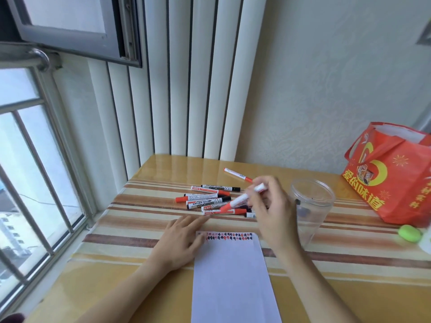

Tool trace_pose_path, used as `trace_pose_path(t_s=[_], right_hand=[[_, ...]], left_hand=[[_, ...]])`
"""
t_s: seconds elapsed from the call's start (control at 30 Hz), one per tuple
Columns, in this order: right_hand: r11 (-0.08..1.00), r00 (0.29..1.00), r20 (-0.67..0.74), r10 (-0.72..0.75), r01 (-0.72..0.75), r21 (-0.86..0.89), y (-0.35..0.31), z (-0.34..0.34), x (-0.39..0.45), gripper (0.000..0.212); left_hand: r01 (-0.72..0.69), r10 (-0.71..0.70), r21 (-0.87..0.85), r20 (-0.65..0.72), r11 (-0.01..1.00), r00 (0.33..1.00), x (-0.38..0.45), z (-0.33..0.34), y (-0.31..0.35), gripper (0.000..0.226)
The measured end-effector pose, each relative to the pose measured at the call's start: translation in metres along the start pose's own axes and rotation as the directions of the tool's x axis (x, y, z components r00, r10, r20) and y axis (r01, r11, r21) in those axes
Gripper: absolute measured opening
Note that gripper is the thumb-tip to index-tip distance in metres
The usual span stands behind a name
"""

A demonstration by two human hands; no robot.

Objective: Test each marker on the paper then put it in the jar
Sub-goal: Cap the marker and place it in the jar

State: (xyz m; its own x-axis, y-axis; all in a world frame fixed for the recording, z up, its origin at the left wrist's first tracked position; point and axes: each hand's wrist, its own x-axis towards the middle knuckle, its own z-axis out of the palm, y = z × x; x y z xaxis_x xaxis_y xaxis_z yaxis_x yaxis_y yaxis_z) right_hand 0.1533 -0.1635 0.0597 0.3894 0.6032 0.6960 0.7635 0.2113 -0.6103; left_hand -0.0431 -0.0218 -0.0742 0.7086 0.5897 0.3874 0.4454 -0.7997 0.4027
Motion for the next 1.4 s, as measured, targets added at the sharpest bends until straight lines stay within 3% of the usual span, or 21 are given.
trace_pose_path(t_s=[0.13, 0.3, 0.4, 0.5, 0.63, 0.77, 0.87, 1.0, 1.07, 1.13, 1.17, 1.23, 1.3, 1.4], right_hand=[[0.96, 0.945, -0.269, -0.186, 0.117, -0.254, -0.004, -0.048, 0.033, 0.007], [0.901, 0.883, -0.368, -0.29, 0.123, -0.416, 0.008, -0.095, 0.051, 0.012], [0.877, 0.942, -0.261, -0.211, 0.064, -0.477, 0.023, -0.102, 0.052, 0.012], [0.816, 0.998, -0.052, 0.024, -0.05, -0.576, 0.045, -0.095, 0.049, 0.011], [0.711, 0.961, 0.055, 0.27, -0.16, -0.685, 0.057, -0.082, 0.041, 0.031], [0.683, 0.941, 0.134, 0.31, -0.123, -0.72, 0.061, -0.082, 0.04, 0.05], [0.654, 0.946, 0.178, 0.27, -0.045, -0.755, 0.064, -0.081, 0.038, 0.064], [0.67, 0.972, 0.1, 0.214, -0.071, -0.739, 0.062, -0.075, 0.033, 0.054], [0.662, 0.999, -0.048, -0.009, -0.03, -0.749, 0.057, -0.071, 0.027, 0.041], [0.692, 0.951, -0.127, -0.283, 0.111, -0.713, 0.049, -0.059, 0.022, 0.022], [0.728, 0.927, -0.11, -0.357, 0.203, -0.655, 0.045, -0.048, 0.022, 0.016], [0.797, 0.93, 0.001, -0.368, 0.316, -0.514, 0.038, -0.019, 0.02, 0.016], [0.853, 0.957, 0.195, -0.215, 0.282, -0.44, 0.045, 0.015, 0.014, 0.02], [0.864, 0.901, 0.428, 0.073, 0.157, -0.478, 0.074, 0.06, 0.003, 0.025]], left_hand=[[-0.041, 0.039, 0.056, 0.038, 0.998, 0.999, -0.002, 0.001, 0.001, 0.046], [-0.038, 0.035, 0.059, 0.052, 0.998, 0.998, -0.003, 0.0, 0.002, 0.051], [-0.03, 0.026, 0.064, 0.055, 0.997, 0.998, -0.003, 0.0, 0.003, 0.051], [-0.021, 0.017, 0.069, 0.057, 0.997, 0.998, -0.003, -0.001, 0.005, 0.05], [-0.013, 0.009, 0.068, 0.063, 0.998, 0.998, -0.003, -0.003, 0.006, 0.053], [-0.01, 0.008, 0.056, 0.045, 0.998, 0.999, -0.003, -0.002, 0.007, 0.049], [-0.014, 0.011, 0.06, 0.048, 0.998, 0.999, -0.003, -0.002, 0.006, 0.05], [-0.016, 0.014, 0.063, 0.039, 0.998, 0.999, -0.002, -0.001, 0.004, 0.047], [-0.021, 0.019, 0.064, 0.034, 0.998, 0.999, -0.001, 0.0, 0.004, 0.046], [-0.02, 0.018, 0.061, 0.029, 0.998, 0.999, 0.0, 0.0, 0.003, 0.044], [-0.019, 0.017, 0.06, 0.028, 0.998, 0.999, 0.0, 0.0, 0.003, 0.043], [-0.013, 0.012, 0.057, 0.031, 0.998, 0.999, 0.002, 0.0, 0.003, 0.044], [-0.009, 0.008, 0.049, 0.029, 0.999, 1.0, 0.002, 0.0, 0.002, 0.045], [-0.004, 0.003, 0.043, 0.022, 0.999, 1.0, 0.003, 0.0, 0.001, 0.042]])
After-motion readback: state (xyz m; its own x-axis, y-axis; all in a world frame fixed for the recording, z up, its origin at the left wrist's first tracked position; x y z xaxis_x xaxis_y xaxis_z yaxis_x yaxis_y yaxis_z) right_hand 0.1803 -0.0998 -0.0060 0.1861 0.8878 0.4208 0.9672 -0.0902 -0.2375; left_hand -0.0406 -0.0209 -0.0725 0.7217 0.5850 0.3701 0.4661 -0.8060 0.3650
